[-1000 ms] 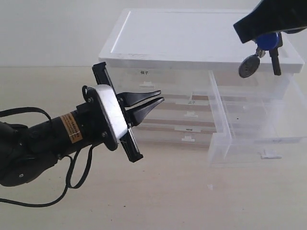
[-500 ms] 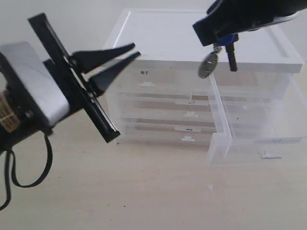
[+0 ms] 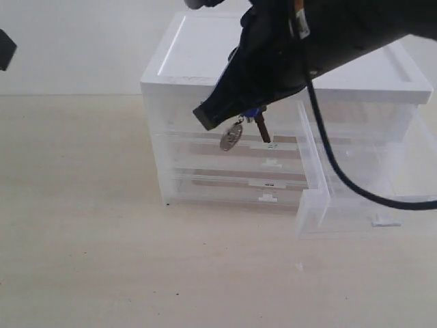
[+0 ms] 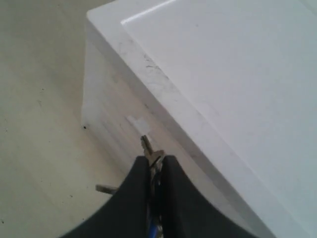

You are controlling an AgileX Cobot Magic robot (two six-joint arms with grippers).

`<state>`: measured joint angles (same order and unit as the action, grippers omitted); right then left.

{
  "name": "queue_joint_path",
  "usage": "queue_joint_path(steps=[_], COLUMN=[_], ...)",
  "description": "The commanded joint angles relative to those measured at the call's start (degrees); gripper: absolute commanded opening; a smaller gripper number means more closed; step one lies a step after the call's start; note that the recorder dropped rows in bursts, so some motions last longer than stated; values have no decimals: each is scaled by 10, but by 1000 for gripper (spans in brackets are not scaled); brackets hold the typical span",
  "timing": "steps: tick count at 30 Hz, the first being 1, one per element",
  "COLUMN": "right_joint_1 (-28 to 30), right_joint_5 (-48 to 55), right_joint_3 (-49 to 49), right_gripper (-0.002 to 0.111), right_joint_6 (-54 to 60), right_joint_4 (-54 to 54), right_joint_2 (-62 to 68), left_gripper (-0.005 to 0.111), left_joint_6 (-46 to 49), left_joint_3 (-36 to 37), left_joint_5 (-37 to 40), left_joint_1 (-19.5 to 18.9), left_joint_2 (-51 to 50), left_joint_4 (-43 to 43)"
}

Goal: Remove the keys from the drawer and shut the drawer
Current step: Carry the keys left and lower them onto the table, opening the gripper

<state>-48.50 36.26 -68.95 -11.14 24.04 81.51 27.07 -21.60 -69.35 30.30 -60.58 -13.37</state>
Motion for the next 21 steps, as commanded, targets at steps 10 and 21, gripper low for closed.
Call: queue_joint_path(steps=[10,21], right_joint_1=[0,0], right_joint_5=[-42,16], right_joint_3=[-3,-3], right_gripper=[0,0], right_joint_6=[-14,-49], right_joint_4=[12,100], right_joint_2=[105,140], left_gripper=[5,5], left_joint_6=[-5,-5], left_joint_3=[3,3], left_joint_5=[15,15], left_joint_1=[2,2], left_joint_2=[9,9], left_joint_4=[-17,-17])
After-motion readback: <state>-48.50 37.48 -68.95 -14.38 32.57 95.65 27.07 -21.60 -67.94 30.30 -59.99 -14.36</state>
